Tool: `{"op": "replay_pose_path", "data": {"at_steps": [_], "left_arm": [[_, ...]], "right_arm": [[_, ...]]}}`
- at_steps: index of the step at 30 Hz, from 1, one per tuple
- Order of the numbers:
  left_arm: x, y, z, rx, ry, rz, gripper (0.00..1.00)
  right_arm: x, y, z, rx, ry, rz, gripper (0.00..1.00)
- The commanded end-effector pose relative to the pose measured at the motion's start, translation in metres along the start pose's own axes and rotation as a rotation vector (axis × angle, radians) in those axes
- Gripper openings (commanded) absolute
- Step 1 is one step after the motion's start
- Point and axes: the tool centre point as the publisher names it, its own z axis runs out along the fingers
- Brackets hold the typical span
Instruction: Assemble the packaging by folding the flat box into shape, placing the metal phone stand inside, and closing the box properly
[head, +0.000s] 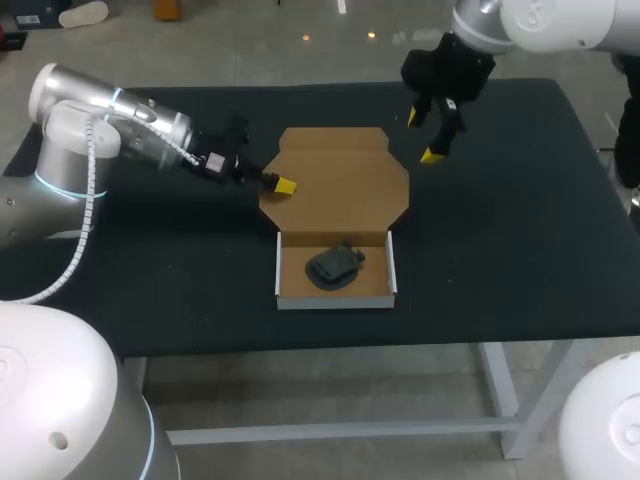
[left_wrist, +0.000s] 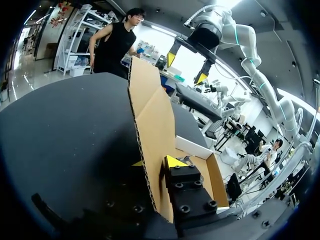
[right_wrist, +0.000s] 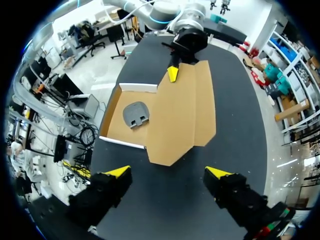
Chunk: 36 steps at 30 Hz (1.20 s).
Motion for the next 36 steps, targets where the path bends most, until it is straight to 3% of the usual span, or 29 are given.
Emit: {"op": "replay_pose_path", "data": {"at_steps": [1,2,4,36], "left_arm": [[0.0,-0.001,0.0,0.002,0.005,0.003,0.16],[0.0,-0.001,0.0,0.003,0.006,0.006,0.15],[0.0,-0.001,0.0,0.005,0.008,0.01,0.0],[0.024,-0.009,-0.002,0.016,-0.019,0.186,0.0]], "right_arm": [[-0.003,0.002,-0.002,0.003,0.01,-0.003,1.0],[-0.003,0.002,-0.002,0.003,0.009,-0.004,1.0],[-0.002,0.003,-0.002,0.004,0.009,-0.006,1.0],[0.008,0.011,-0.001,0.003,0.002,-0.011,1.0]]}}
